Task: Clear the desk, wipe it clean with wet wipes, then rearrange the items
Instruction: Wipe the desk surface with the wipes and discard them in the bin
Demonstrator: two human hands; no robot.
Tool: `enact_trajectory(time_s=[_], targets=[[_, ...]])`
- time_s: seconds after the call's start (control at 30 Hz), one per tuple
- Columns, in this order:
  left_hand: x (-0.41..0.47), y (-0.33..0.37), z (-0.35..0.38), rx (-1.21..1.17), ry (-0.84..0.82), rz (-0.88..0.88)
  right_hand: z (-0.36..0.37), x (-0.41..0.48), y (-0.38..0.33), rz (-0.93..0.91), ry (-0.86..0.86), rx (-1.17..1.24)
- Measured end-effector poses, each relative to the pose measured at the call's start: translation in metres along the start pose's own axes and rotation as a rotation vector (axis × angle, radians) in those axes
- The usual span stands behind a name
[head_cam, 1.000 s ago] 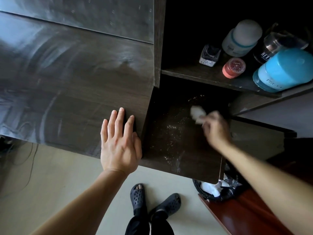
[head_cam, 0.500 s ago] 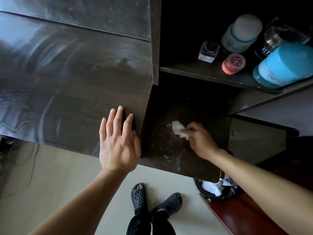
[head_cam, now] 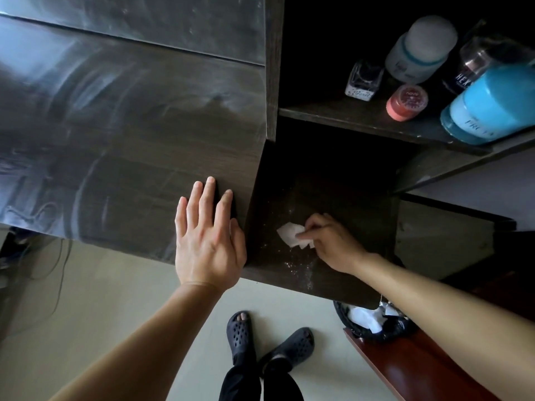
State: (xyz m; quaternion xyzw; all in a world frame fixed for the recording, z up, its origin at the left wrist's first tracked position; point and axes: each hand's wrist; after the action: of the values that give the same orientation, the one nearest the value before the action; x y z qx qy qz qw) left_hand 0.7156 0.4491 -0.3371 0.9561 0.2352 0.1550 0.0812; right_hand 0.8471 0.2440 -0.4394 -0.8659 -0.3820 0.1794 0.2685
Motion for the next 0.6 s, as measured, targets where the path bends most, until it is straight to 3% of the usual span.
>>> enact_trajectory(time_s=[0.13, 0.2, 0.27, 0.4, 0.47, 0.53, 0.6], targets=[[0.001, 0.000, 0.000, -0.001, 0.007, -0.001, -0.033, 0.072, 0.030, 0.511, 0.411, 0.102], [0.001, 0.001, 0.000, 0.000, 0.009, 0.004, -0.034, 0.109, 0.040, 0.620, 0.435, -0.002], [0.001, 0.000, 0.000, -0.002, 0.009, 0.005, -0.016, 0.122, 0.022, 0.525, 0.383, -0.066], [0.001, 0.000, -0.002, -0.003, 0.004, 0.000, 0.024, 0.066, -0.029, 0.103, 0.205, -0.063], [0.001, 0.000, -0.003, -0.006, 0.001, -0.004, 0.023, 0.028, -0.033, -0.034, 0.021, -0.047], [0.001, 0.000, -0.003, -0.007, -0.005, 0.001, 0.007, 0.014, -0.020, -0.010, -0.091, -0.019], [0.001, 0.000, -0.003, -0.008, -0.005, 0.004, -0.015, 0.016, 0.008, 0.220, 0.096, -0.015]])
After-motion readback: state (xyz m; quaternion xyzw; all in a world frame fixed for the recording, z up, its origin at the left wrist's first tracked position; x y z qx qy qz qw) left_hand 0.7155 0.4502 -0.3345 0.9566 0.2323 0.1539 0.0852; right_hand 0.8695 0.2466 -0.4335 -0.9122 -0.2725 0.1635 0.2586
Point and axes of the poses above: each hand's wrist, its own x-axis towards the middle knuckle, its own z-axis out of the palm, y = z × x, and after that the axes turned 9 degrees about y, right-handed
